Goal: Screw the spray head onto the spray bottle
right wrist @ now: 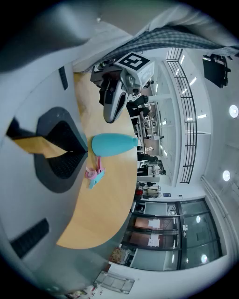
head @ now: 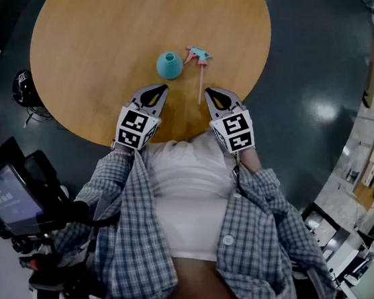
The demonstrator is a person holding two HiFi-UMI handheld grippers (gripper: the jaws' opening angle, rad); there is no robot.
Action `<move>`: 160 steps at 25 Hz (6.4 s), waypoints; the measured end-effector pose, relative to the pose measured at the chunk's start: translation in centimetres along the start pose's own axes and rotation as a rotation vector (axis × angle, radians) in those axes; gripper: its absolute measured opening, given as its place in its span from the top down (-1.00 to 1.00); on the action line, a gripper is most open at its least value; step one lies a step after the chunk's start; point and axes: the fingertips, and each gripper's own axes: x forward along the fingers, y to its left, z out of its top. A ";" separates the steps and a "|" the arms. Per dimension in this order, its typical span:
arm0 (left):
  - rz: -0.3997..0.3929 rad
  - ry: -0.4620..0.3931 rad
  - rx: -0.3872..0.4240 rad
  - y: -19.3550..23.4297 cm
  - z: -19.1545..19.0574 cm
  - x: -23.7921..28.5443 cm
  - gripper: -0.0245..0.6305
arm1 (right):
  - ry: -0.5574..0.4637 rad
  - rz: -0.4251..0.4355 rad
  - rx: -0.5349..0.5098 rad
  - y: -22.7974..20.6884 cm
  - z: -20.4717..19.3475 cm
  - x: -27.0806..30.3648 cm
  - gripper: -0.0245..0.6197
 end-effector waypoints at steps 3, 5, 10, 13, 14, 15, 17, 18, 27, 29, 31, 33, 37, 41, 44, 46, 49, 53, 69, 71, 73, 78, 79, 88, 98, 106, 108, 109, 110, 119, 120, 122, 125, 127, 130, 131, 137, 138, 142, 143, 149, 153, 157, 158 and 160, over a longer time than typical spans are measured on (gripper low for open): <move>0.012 -0.024 -0.018 0.3 0.4 -0.1 0.91 | 0.002 0.001 -0.002 0.0 0.0 0.0 0.94; 0.012 -0.030 -0.019 0.4 0.5 -0.1 0.91 | 0.003 0.000 -0.001 -0.1 0.0 -0.1 0.94; 0.019 -0.067 -0.038 0.8 1.1 -0.2 0.90 | 0.008 0.001 -0.001 -0.1 -0.1 -0.2 0.94; 0.007 -0.096 -0.028 0.8 1.6 -0.2 0.76 | 0.011 0.002 -0.007 0.1 -0.2 -0.2 0.94; 0.007 -0.101 -0.024 0.9 1.7 -0.2 0.71 | 0.012 0.003 -0.008 0.2 -0.2 -0.3 0.94; 0.011 -0.102 -0.020 1.0 1.7 -0.2 0.66 | 0.012 0.003 -0.009 0.2 -0.2 -0.3 0.94; 0.023 -0.096 -0.014 1.2 1.6 -0.2 0.57 | 0.014 0.005 -0.010 0.4 -0.2 -0.4 0.94; 0.031 -0.092 -0.011 1.3 1.5 -0.2 0.52 | 0.015 0.005 -0.010 0.4 -0.2 -0.5 0.94; 0.111 -0.055 0.026 3.6 1.2 1.6 -0.13 | 0.037 0.009 -0.011 -0.2 -0.4 -0.1 0.94; 0.105 -0.045 0.046 3.9 1.0 2.3 -0.13 | 0.043 0.009 -0.012 -0.4 -0.6 0.1 0.94; 0.100 -0.041 0.047 4.1 1.1 2.9 -0.18 | 0.044 0.008 -0.014 -0.5 -0.6 0.2 0.94; 0.094 -0.038 0.042 4.5 0.9 3.6 -0.22 | 0.053 0.008 -0.019 -0.7 -0.7 0.4 0.94; 0.079 -0.017 0.043 5.4 0.4 5.4 -0.31 | 0.078 0.005 -0.022 -1.4 -0.7 1.0 0.94; 0.070 -0.005 0.037 6.1 -0.1 7.1 -0.34 | 0.096 0.004 -0.025 -2.1 -0.6 1.8 0.94; 0.061 0.000 0.040 5.7 -0.2 7.6 -0.34 | 0.103 0.011 -0.031 -1.8 -0.6 1.6 0.94; 0.048 0.002 0.056 5.4 -0.2 7.7 -0.34 | 0.103 0.012 -0.032 -1.7 -0.5 1.4 0.94; 0.035 -0.003 0.075 5.2 0.0 7.6 -0.31 | 0.102 0.013 -0.034 -1.6 -0.5 1.5 0.94; 0.033 -0.004 0.082 4.8 0.1 7.6 -0.30 | 0.108 0.021 -0.045 -1.6 -0.4 1.7 0.94; 0.023 0.012 0.075 3.9 -0.7 8.1 -0.30 | 0.232 0.146 -0.239 -6.5 3.0 6.6 0.68; 0.020 0.009 0.072 3.7 -0.9 8.3 -0.30 | 0.242 0.171 -0.251 -6.6 3.3 7.5 0.63; 0.021 0.007 0.072 3.7 -0.9 8.2 -0.30 | 0.262 0.207 -0.269 -6.6 3.4 8.4 0.55; 0.016 0.008 0.069 3.2 -1.0 8.0 -0.30 | 0.365 0.297 -0.261 -6.6 2.3 10.2 0.37; 0.015 0.007 0.072 3.1 -0.9 8.0 -0.30 | 0.383 0.304 -0.266 -6.9 2.3 10.5 0.37; 0.013 0.012 0.066 2.8 -1.0 7.7 -0.30 | 0.535 0.428 -0.295 -6.3 1.3 12.5 0.37; 0.013 0.008 0.064 2.5 -0.9 7.7 -0.30 | 0.577 0.525 -0.208 -5.4 0.9 12.1 0.49; 0.009 0.008 0.067 2.7 -1.1 7.8 -0.30 | 0.442 0.413 -0.252 -6.1 1.8 11.3 0.53; 0.007 0.009 0.069 2.8 -1.2 7.9 -0.30 | 0.401 0.369 -0.243 -6.8 2.5 11.0 0.53; 0.005 0.010 0.069 2.9 -1.2 8.0 -0.30 | 0.374 0.346 -0.240 -7.1 3.1 10.9 0.54; 0.001 0.011 0.069 3.0 -1.3 8.0 -0.30 | 0.344 0.323 -0.240 -7.4 3.8 10.8 0.54; -0.011 0.018 0.089 4.1 -1.0 8.4 -0.29 | 0.062 0.144 -0.361 -8.9 13.4 8.2 0.57; -0.010 0.020 0.090 4.2 -0.9 8.5 -0.30 | 0.035 0.128 -0.375 -8.9 14.6 7.8 0.57; -0.011 0.020 0.091 4.2 -0.8 8.5 -0.30 | -0.024 0.096 -0.408 -8.8 16.9 6.7 0.57; -0.012 0.021 0.095 3.9 -0.3 8.4 -0.30 | -0.131 0.053 -0.445 -8.5 20.8 4.0 0.57; -0.012 0.024 0.095 3.2 0.2 8.2 -0.30 | -0.203 0.033 -0.461 -8.1 23.3 1.7 0.58; -0.014 0.028 0.091 3.1 0.2 8.2 -0.29 | -0.297 0.024 -0.472 -7.3 26.6 -0.6 0.58; -0.015 0.029 0.090 3.2 0.2 8.3 -0.30 | -0.325 0.025 -0.473 -7.0 27.5 -1.2 0.58; -0.033 0.034 0.095 3.5 0.2 8.6 -0.29 | -0.425 0.069 -0.477 -4.7 30.9 -3.3 0.58; -0.034 0.034 0.093 3.6 0.1 8.6 -0.30 | -0.422 0.080 -0.482 -4.2 30.9 -3.3 0.58; -0.037 0.041 0.090 3.6 0.1 8.6 -0.30 | -0.378 0.109 -0.506 -3.1 29.5 -2.1 0.58; -0.038 0.042 0.090 3.5 0.1 8.6 -0.30 | -0.374 0.113 -0.513 -3.0 29.1 -1.6 0.57; -0.042 0.039 0.087 3.4 0.1 8.7 -0.30 | -0.402 0.131 -0.546 -1.4 26.3 0.6 0.58; -0.045 0.045 0.088 3.3 0.0 8.5 -0.29 | -0.377 0.126 -0.597 0.2 23.4 1.8 0.58; -0.045 0.043 0.088 3.2 0.0 8.4 -0.30 | -0.348 0.127 -0.612 1.8 20.5 2.8 0.58; -0.045 0.042 0.087 3.2 0.0 8.3 -0.30 | -0.339 0.124 -0.617 2.0 19.9 3.0 0.58; -0.044 0.042 0.085 3.2 -0.1 8.3 -0.30 | -0.333 0.120 -0.626 2.6 19.0 3.5 0.58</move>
